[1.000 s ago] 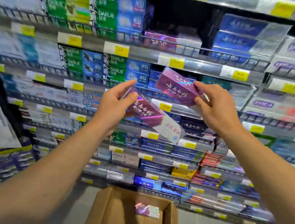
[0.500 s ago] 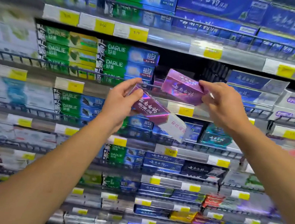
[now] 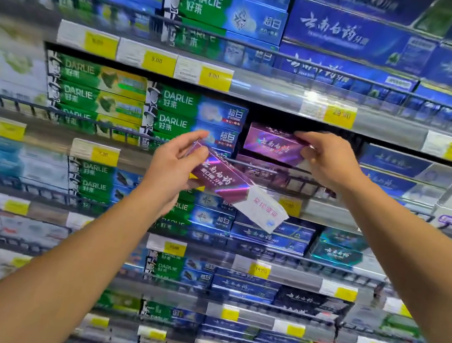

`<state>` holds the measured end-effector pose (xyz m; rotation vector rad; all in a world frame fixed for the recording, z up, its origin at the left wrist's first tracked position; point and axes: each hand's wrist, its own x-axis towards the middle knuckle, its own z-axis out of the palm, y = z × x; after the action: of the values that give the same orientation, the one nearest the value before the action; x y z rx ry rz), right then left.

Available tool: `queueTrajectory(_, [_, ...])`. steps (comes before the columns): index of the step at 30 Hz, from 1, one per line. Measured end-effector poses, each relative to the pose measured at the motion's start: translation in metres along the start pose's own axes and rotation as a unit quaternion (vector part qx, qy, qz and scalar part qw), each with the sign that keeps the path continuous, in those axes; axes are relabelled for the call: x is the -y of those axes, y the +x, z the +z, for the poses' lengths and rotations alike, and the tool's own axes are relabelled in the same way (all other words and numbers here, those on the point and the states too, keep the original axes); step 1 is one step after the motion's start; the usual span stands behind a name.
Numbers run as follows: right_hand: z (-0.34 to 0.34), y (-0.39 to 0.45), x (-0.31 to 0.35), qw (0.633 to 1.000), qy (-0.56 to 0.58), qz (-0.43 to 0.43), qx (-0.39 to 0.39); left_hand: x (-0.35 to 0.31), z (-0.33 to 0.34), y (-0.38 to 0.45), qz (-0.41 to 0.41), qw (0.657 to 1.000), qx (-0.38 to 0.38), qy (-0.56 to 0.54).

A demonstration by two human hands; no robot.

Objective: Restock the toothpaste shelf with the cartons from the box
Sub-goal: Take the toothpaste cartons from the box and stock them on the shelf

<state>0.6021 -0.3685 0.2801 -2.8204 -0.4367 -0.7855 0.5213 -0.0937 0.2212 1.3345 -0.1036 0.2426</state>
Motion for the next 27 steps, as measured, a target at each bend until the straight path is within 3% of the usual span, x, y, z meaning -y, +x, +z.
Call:
queueTrajectory(17, [0.023, 0.029, -0.008, 0.996, 0.044, 0.018, 0.070, 0.001, 0.019, -0.002, 0.009, 0.999, -0.047, -0.001])
queueTrajectory(21, [0.008, -0.010, 0.012, 0.989, 0.101, -0.080, -0.074, 0.004, 0.028, -0.002, 0.027, 0.997, -0.061, -0.027])
queueTrajectory(24, [0.006, -0.041, 0.022, 0.978, 0.119, -0.164, -0.046, 0.007, 0.045, 0.000, 0.041, 0.996, -0.064, -0.051])
queueTrajectory(27, [0.011, -0.058, 0.018, 0.979, 0.035, -0.200, -0.020, 0.008, 0.067, 0.004, 0.055, 0.993, -0.070, -0.080])
